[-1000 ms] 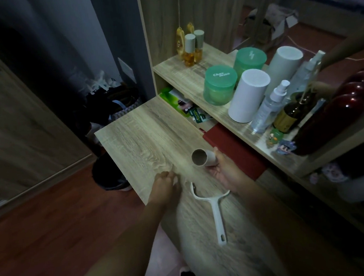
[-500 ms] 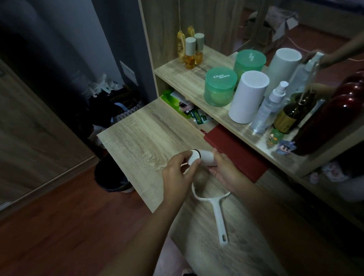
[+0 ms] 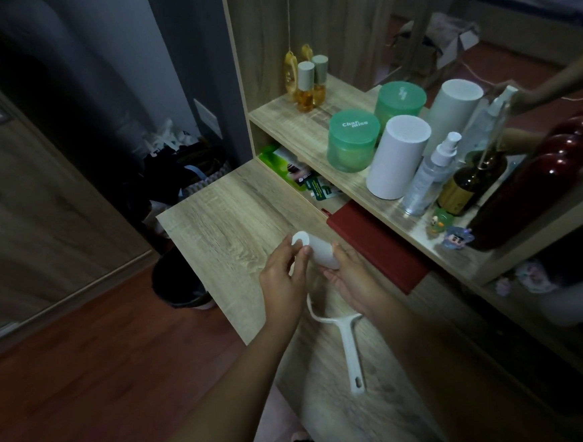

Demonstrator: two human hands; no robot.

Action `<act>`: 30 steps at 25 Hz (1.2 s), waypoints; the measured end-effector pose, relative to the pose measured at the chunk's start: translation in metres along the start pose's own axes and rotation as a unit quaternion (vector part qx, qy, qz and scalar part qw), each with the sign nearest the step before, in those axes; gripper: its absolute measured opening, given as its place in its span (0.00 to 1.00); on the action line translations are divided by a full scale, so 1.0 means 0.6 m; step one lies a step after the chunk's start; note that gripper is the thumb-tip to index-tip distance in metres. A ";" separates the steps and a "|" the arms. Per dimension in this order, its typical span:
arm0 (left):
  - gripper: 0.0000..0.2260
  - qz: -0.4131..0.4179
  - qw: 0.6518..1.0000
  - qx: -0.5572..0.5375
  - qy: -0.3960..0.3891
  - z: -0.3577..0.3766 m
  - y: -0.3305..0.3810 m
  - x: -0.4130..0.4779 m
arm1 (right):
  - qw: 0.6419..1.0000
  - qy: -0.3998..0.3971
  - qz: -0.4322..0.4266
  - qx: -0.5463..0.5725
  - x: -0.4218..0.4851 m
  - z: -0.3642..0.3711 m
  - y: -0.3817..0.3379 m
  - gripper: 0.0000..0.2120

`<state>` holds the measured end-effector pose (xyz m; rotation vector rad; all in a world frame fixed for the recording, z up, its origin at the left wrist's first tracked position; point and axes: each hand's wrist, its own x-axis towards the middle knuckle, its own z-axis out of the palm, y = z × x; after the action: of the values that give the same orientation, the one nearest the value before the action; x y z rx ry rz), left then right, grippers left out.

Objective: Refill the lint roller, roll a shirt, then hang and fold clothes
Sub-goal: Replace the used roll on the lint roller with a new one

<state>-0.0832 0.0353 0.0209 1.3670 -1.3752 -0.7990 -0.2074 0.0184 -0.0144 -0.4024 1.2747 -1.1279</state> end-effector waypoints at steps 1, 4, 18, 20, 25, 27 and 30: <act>0.12 -0.006 1.000 -0.004 0.005 -0.001 0.003 0.002 | 1.000 0.000 0.001 0.002 -0.004 0.005 -0.002 0.24; 0.16 -0.053 0.998 -0.030 0.009 -0.005 0.012 0.009 | 0.999 -0.010 -0.026 0.022 -0.010 0.017 -0.013 0.19; 0.14 -0.413 0.789 -0.454 0.005 0.005 -0.011 0.045 | 0.928 0.017 -0.219 -0.300 -0.047 0.028 -0.022 0.11; 0.11 -0.441 0.767 -0.466 0.007 0.007 -0.010 0.042 | 0.937 0.019 -0.206 -0.280 -0.050 0.028 -0.020 0.12; 0.13 -0.472 0.732 -0.490 0.025 0.005 -0.008 0.044 | 0.910 0.271 -0.175 -0.259 -0.066 0.005 0.004 0.16; 0.14 -0.475 0.733 -0.486 0.025 0.004 -0.006 0.047 | 0.865 0.388 -0.056 -0.313 -0.079 -0.009 0.037 0.22; 0.16 -0.476 0.735 -0.482 0.025 0.004 -0.006 0.051 | 0.865 0.392 0.061 -0.308 -0.093 -0.016 0.090 0.29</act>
<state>-0.0803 0.0044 0.0231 1.0992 0.0558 -1.7922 -0.1860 0.0923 -0.0288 -0.3225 2.3706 -0.7534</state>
